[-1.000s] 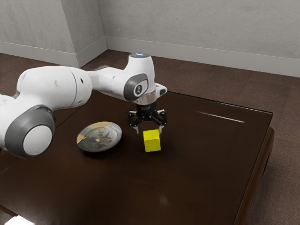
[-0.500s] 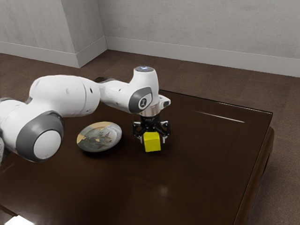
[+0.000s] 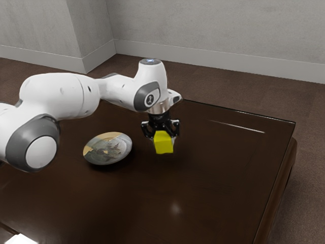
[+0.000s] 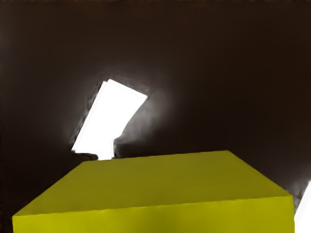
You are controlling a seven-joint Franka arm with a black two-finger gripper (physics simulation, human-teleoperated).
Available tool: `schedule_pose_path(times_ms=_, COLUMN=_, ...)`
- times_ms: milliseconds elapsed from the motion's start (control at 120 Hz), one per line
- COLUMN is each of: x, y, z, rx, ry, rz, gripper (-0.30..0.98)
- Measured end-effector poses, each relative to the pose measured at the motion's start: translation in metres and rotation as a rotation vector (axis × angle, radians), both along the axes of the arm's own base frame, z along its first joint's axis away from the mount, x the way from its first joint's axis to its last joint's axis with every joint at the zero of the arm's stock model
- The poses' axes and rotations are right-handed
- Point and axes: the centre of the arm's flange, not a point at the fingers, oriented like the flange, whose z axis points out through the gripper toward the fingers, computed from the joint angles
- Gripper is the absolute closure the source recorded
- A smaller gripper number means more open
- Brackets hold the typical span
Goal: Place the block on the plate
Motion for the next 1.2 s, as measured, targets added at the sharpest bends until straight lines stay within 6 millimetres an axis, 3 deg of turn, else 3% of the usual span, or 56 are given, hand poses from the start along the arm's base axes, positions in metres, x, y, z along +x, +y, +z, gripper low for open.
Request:
schedule_pose_path(times_ms=125, x=-0.024, y=0.041, z=0.048, rx=0.016, ry=-0.017, rz=0.053, gripper=0.30)
schedule_pose_path(times_ms=258, x=-0.073, y=0.103, z=0.072, rx=0.007, ry=0.017, rz=0.142, gripper=0.29)
schedule_pose_path(times_ms=342, x=-0.096, y=0.147, z=0.071, rx=0.007, ry=0.041, rz=0.205, gripper=0.29)
schedule_pose_path(times_ms=433, x=-0.105, y=0.200, z=0.060, rx=0.007, ry=0.060, rz=0.272, gripper=0.28)
schedule_pose_path(times_ms=558, x=-0.082, y=0.230, z=0.032, rx=0.016, ry=0.068, rz=0.272, gripper=0.28)
schedule_pose_path(times_ms=750, x=-0.073, y=0.235, z=0.026, rx=0.005, ry=0.062, rz=0.228, gripper=0.14)
schedule_pose_path(times_ms=867, x=-0.073, y=0.232, z=0.044, rx=0.000, ry=0.033, rz=0.199, gripper=0.08)
schedule_pose_path(times_ms=908, x=-0.074, y=0.223, z=0.066, rx=-0.002, ry=0.004, rz=0.179, gripper=0.07)
schedule_pose_path(times_ms=1000, x=-0.078, y=0.177, z=0.131, rx=0.023, ry=-0.073, rz=0.070, gripper=0.04)
schedule_pose_path(times_ms=1083, x=-0.099, y=0.146, z=0.190, rx=0.043, ry=-0.115, rz=-0.013, gripper=0.03)
schedule_pose_path(times_ms=1200, x=-0.140, y=0.120, z=0.228, rx=0.061, ry=-0.115, rz=-0.095, gripper=0.02)
